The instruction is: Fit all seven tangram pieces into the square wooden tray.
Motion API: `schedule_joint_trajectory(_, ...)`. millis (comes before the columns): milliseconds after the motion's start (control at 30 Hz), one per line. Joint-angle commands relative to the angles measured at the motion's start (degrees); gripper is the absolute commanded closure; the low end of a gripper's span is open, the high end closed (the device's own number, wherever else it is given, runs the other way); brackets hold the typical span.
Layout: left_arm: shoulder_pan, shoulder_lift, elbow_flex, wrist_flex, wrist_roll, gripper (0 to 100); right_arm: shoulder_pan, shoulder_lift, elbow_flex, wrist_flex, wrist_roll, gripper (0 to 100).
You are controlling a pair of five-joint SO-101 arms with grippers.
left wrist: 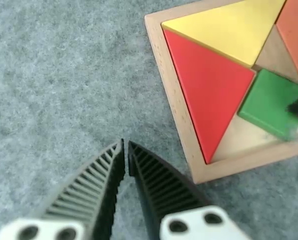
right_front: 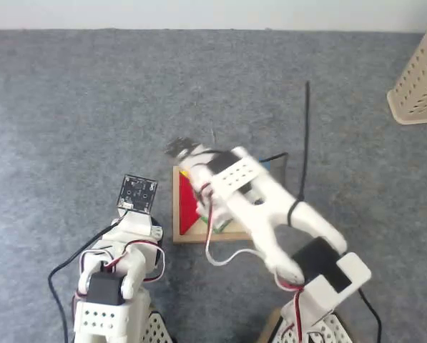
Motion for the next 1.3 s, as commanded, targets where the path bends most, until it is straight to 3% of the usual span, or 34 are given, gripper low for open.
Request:
schedule_joint_trajectory(0,-0.35,-1.23,-1.1,0.35,0.35,99,7.16,-5.58,-3.25,1.36,0.09,84.4)
schedule_joint_trajectory(133,-0.35,-1.23,-1.1,0.35,0.35,99,12.53,-9.71,-3.08,3.03,0.44,85.7)
schedule_joint_trajectory(300,-0.35,-1.23,-1.1,0.35,0.35,99,17.1,-10.24,-3.08,2.59,0.53,99.6)
schedule_joint_trajectory(533,-0.35,-1.23,-1.1,0.35,0.35,99,15.25,-0.57,-3.52,0.57,1.14,87.3)
schedule_joint_trajectory(967,-0.35,-1.23,-1.1,0.35,0.35,99,16.84,2.59,-3.08,-1.19,3.08,85.4)
schedule_joint_trajectory(1133,-0.35,-1.23,-1.1,0.35,0.35,99,16.92,2.68,-2.73,-1.1,2.99,71.0)
schedule_joint_trajectory(1267,-0.35,-1.23,-1.1,0.35,0.35,99,16.22,2.77,-1.23,-1.63,4.22,69.2)
